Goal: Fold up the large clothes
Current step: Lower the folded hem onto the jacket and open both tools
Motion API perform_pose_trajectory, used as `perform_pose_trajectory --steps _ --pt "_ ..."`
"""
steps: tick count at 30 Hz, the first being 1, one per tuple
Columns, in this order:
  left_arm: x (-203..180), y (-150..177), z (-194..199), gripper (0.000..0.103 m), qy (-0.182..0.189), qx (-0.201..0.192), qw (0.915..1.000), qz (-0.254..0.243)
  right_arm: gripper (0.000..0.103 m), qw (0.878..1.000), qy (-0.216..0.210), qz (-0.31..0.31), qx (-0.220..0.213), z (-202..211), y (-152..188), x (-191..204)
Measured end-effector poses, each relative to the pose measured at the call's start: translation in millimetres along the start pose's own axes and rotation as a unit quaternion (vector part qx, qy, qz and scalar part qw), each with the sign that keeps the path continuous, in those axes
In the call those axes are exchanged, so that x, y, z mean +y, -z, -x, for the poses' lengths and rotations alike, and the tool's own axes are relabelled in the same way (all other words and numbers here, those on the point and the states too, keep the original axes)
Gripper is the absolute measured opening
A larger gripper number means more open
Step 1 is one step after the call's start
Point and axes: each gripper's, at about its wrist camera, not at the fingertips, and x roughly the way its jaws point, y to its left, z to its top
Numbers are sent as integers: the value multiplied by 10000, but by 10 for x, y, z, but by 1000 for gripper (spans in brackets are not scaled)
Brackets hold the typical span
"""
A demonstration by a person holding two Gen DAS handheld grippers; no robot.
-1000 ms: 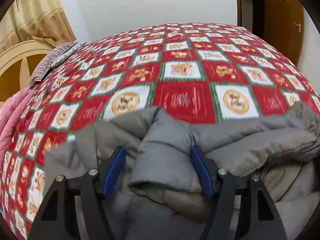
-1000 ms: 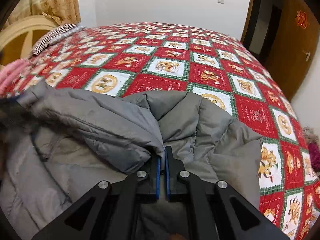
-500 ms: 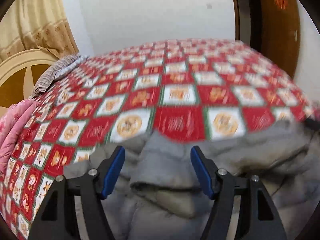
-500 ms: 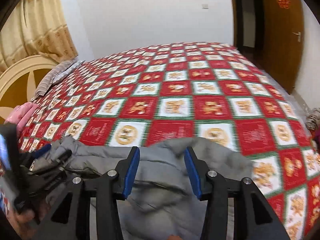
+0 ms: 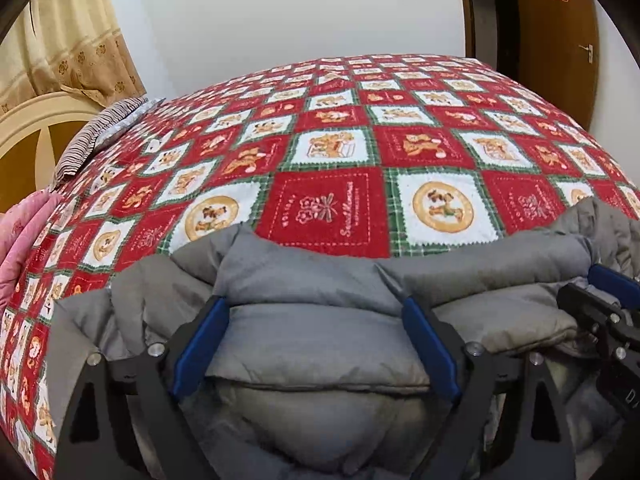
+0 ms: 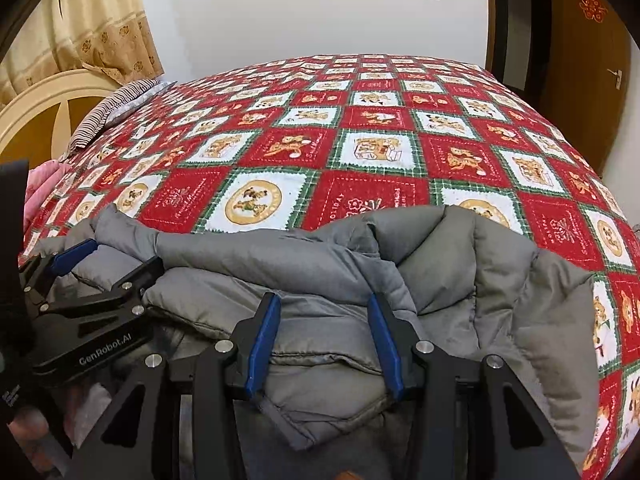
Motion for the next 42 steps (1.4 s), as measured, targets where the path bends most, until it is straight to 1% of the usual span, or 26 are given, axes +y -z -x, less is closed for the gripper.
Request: perform_pose_trajectory --steps 5,9,16,26,42 --pt "44 11 -62 98 60 96 9998 153 47 9999 -71 -99 -2 -47 34 -28" --pt "72 20 -101 102 105 180 9995 256 47 10000 8 -53 62 -85 44 2" --pt "56 27 -126 103 46 214 9995 218 47 9998 150 49 117 -119 52 39" --pt "68 27 -153 103 52 253 9994 243 47 9998 162 60 123 -125 48 46" --pt "60 26 -165 103 55 264 9994 238 47 9992 322 169 155 -157 51 91"
